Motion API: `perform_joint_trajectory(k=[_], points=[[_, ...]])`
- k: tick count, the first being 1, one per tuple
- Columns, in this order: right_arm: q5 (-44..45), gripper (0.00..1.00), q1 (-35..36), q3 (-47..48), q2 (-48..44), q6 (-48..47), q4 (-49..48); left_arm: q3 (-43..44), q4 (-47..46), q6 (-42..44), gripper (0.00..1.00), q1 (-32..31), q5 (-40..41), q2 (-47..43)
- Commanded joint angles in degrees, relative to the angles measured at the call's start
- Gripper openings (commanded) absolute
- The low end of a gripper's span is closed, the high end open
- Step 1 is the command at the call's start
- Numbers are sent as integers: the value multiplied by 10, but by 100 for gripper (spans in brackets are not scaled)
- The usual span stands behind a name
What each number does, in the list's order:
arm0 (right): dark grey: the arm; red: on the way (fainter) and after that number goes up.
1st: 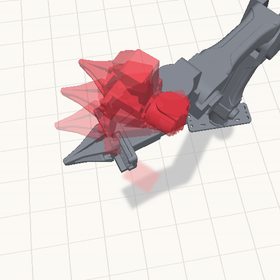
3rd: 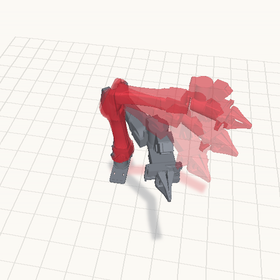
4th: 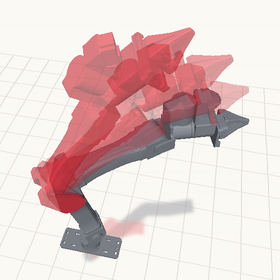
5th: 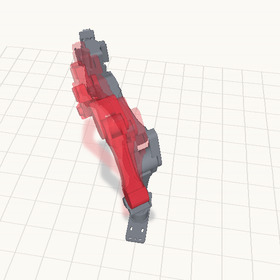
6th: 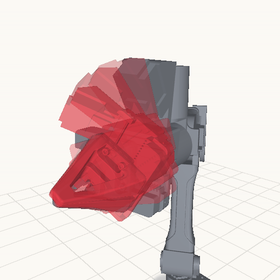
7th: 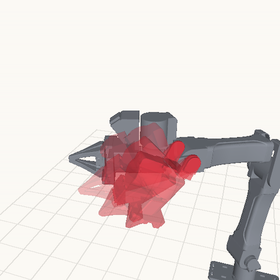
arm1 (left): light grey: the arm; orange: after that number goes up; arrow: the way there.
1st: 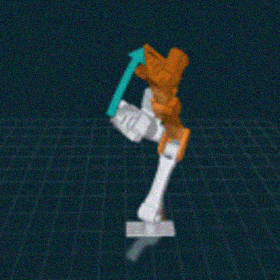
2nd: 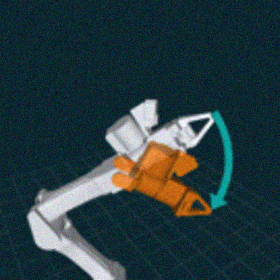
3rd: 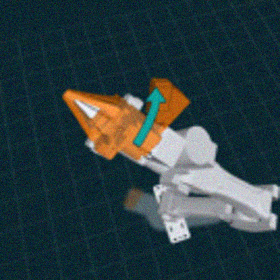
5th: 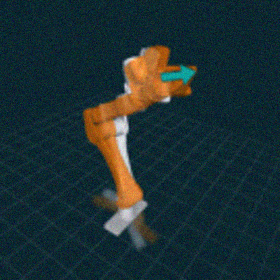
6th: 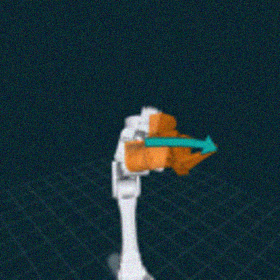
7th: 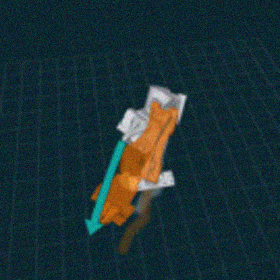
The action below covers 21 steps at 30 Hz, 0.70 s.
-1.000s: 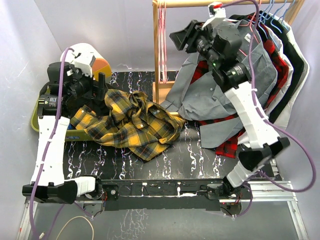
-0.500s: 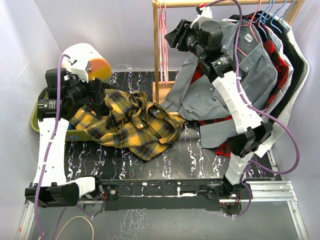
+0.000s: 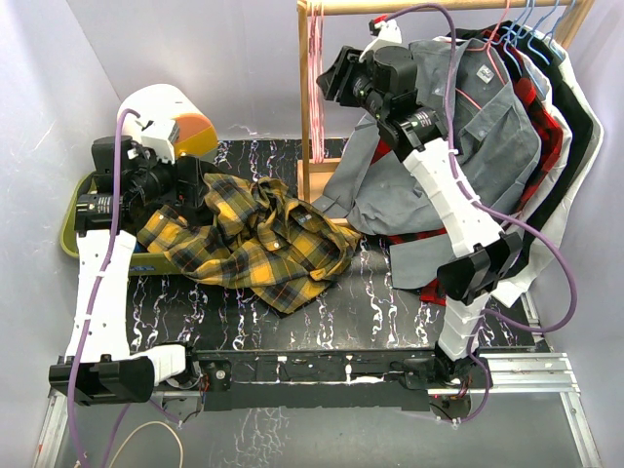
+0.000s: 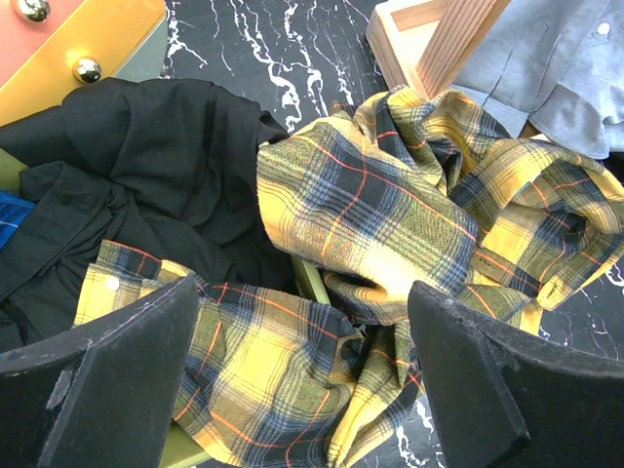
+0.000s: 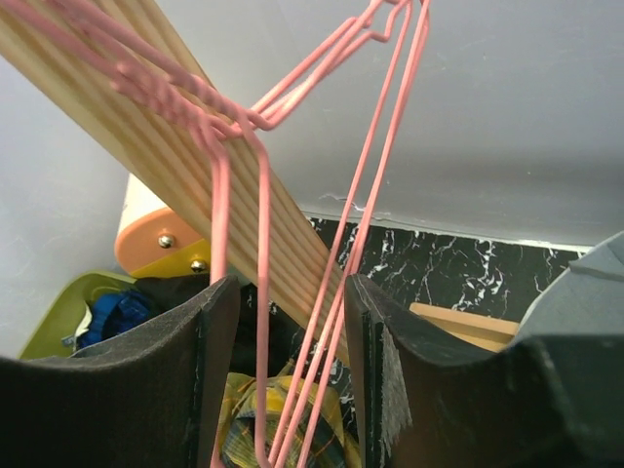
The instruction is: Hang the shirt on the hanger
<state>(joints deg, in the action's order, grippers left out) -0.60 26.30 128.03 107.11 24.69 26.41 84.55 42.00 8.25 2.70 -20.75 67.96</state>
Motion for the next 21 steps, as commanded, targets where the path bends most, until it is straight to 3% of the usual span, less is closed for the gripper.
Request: perform_joint_trajectory(k=[1,10,12,14,21], points=[[41,49,6,31,9,-18,3,-3,-6,-6,87,3,-14,-16],[75,45,9,18,11,-29,33,10,20,19,87,4,-43,-10],[79,45,10,-4,0,-29,36,28,65,21,96,1,-67,9],[83,45,14,-38,-19,-31,30,48,104,22,97,-7,-69,32],[117,45,24,-145,-96,-38,19,84,161,67,97,-106,95,66]])
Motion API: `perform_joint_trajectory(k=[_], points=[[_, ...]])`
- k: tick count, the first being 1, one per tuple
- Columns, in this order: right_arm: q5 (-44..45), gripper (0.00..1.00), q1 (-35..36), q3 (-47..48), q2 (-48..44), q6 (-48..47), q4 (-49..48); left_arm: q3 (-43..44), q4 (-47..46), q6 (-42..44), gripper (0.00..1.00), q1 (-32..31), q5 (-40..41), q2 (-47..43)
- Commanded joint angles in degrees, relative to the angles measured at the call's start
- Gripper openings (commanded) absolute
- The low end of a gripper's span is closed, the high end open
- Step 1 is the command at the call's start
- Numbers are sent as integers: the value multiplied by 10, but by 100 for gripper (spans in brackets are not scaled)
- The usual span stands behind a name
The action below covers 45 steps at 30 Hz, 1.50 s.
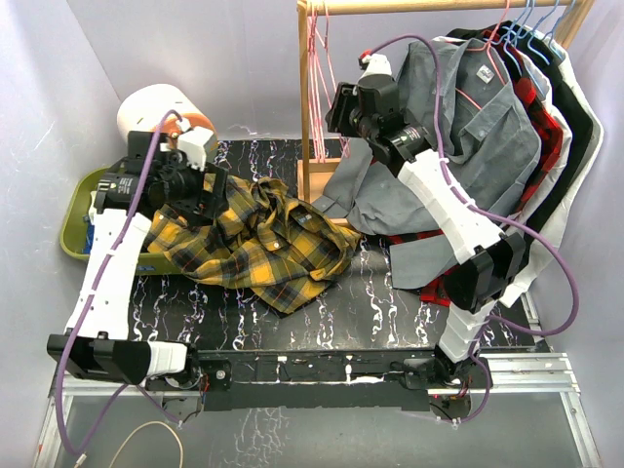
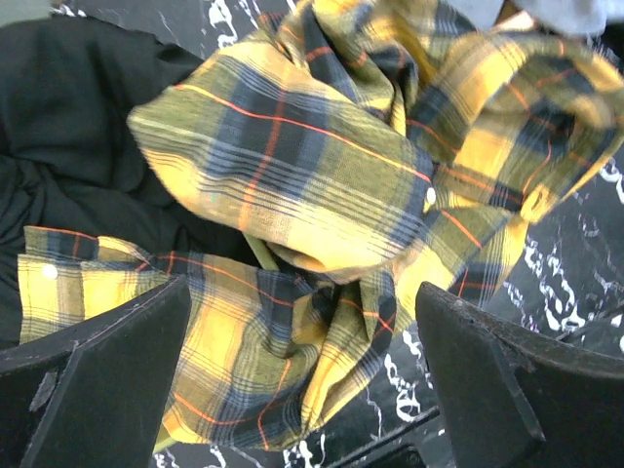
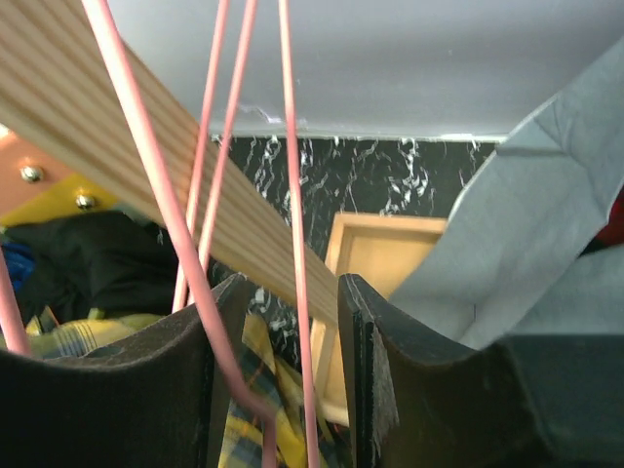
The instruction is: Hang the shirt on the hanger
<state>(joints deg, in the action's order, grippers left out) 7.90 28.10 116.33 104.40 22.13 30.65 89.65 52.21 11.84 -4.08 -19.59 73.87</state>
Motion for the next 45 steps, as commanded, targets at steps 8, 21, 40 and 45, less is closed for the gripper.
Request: perform_joint_trajectory(k=[8,21,40,45], points=[[56,8,7,-54,-98,-20,-38,61,154,50,97,-126,8,58],[62,8,16,9,-108,-40,4,-19,-56,-212,97,-230,184,56],[81,8,18,-282,-392,35,-19,-122,-230,-210,88,-375,357,111],[96,8,18,-334,-459,42,13,-52,-216,-136,91,-406,446,118]])
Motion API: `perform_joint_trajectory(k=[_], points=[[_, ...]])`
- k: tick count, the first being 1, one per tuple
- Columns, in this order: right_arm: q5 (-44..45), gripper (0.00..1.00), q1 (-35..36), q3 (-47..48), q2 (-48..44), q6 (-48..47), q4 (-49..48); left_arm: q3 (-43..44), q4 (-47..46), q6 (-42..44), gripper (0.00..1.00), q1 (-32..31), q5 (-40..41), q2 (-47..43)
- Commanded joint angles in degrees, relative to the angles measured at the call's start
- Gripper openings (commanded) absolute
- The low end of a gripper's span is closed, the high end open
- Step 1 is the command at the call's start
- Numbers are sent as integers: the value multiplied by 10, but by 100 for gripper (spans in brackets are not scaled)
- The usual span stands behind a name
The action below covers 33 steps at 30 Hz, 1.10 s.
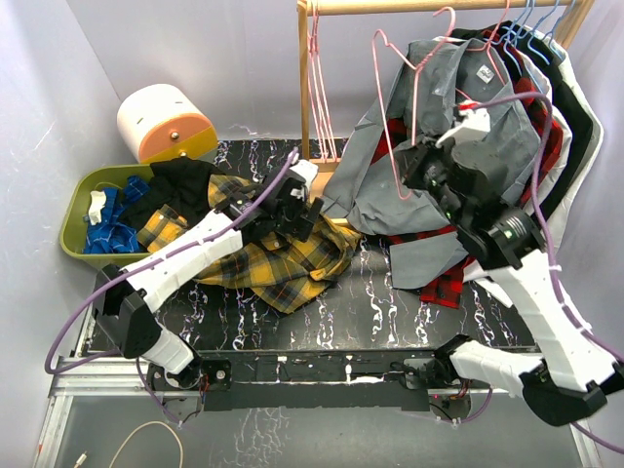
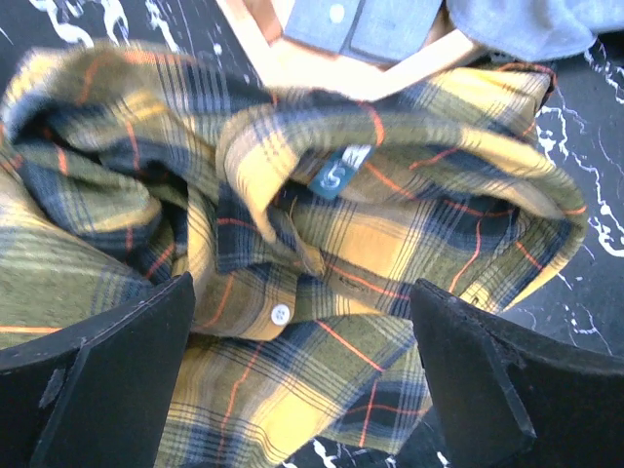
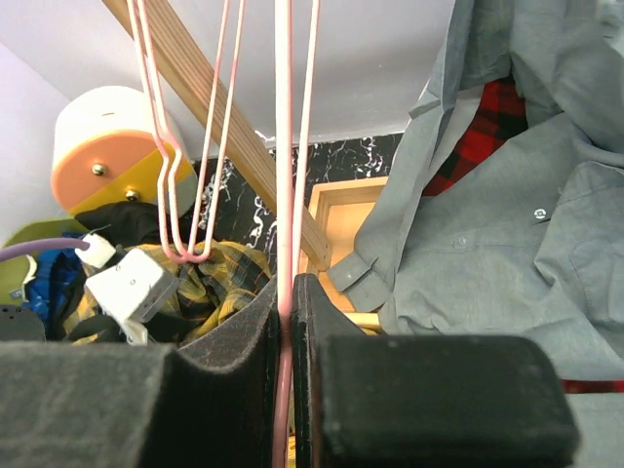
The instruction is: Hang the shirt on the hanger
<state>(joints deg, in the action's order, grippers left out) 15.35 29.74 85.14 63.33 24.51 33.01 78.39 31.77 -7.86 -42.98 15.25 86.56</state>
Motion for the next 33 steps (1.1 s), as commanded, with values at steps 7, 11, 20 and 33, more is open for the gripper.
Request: perform_joint_trajectory(k=[7,11,20,33], points=[[32,8,1,-89,-117,40,12,88,36,113,94,-16,53,-34],[31,8,1,-120,-159,65,24,24,30,46,91,-16,-8,-42],[-18,8,1,-189,-246,140,122,-67,-45,18,73,-18,-37,-57],[-38,8,0,-243,-332,193,198,-106,-153,32,72,-23,55,-6]])
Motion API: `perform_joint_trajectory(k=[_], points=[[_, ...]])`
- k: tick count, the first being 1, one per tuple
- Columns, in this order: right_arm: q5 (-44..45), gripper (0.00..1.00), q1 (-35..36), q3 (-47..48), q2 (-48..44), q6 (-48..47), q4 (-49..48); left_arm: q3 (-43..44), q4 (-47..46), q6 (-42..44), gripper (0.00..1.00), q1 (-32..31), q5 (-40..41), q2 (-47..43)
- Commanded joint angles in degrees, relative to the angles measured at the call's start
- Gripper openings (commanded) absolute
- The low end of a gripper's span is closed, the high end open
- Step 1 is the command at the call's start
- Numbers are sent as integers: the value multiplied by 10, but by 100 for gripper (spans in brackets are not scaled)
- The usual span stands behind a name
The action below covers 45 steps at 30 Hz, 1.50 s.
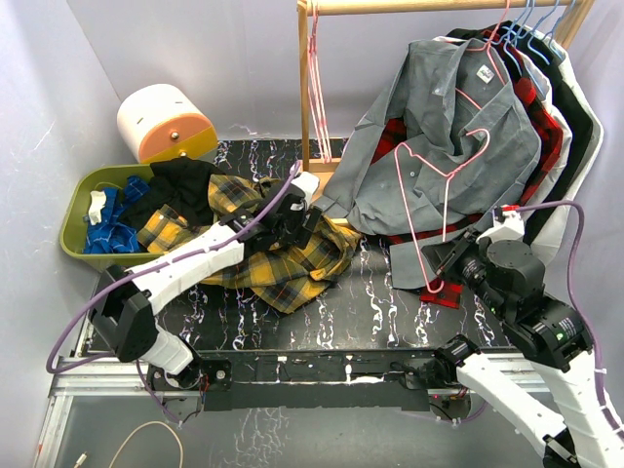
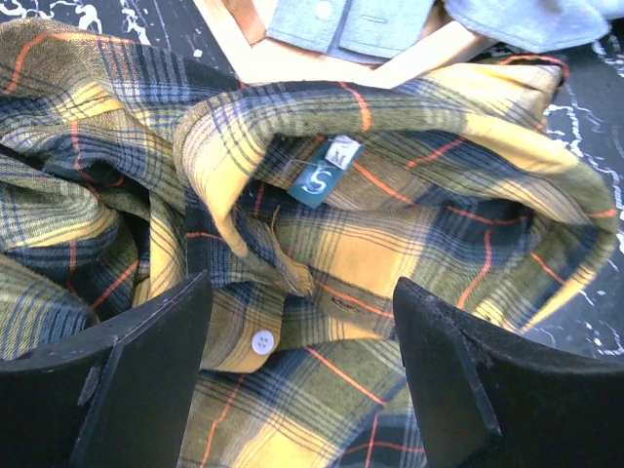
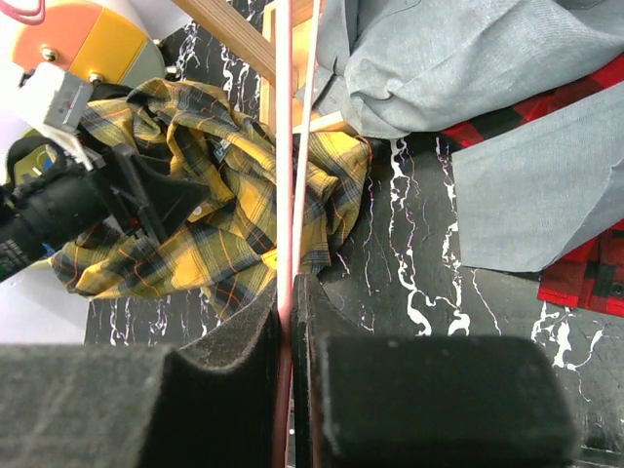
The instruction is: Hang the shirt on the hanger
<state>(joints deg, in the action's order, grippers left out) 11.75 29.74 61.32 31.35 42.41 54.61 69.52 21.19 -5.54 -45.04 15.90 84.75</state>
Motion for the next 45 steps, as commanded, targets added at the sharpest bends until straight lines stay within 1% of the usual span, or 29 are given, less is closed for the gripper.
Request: perform_joint_trajectory(k=[1,5,10,11,12,16,17,21,23,25,29,31,35,38,41,45], points=[[-3,8,0,-7,-13,13,-23,-21,-56,14,71,-2,59,14],[-15,8,0,-20,-12,9,-39,-36,-78,28,67,-3,88,17],[-30,8,0,-36,-18,4,-48,-60,-96,33,62,-2,97,14],[-39,8,0,-39,-20,1,-50,-64,-99,33,58,-3,97,14],[-54,8,0,-43,-23,-3,-55,-68,-103,34,51,-3,96,15],[-112,8,-1,-48,-42,-11,-53,-64,-107,46,6,-2,88,20],[-130,8,-1,-45,-45,-13,-46,-56,-102,51,0,-2,85,19],[-239,8,-3,-27,-52,-24,-13,-12,-57,77,0,-2,57,-5],[-278,8,-5,-12,-54,-25,15,9,-37,100,0,-2,46,-26],[-310,8,-7,-5,-59,-26,27,29,-16,119,0,-1,51,-31],[-376,8,-10,-17,-63,-26,29,33,-7,154,0,3,65,-46],[-386,8,-14,-20,-67,-26,27,30,-3,162,0,6,68,-53],[-379,8,-17,-32,-70,-29,19,23,8,170,0,12,61,-61],[-385,8,-21,-61,-69,-27,-23,29,27,168,0,13,45,-61],[-386,8,-22,-87,-53,-34,-87,59,54,163,0,13,15,-61],[-378,8,-22,-94,0,-68,-128,121,106,146,0,13,-40,-57]])
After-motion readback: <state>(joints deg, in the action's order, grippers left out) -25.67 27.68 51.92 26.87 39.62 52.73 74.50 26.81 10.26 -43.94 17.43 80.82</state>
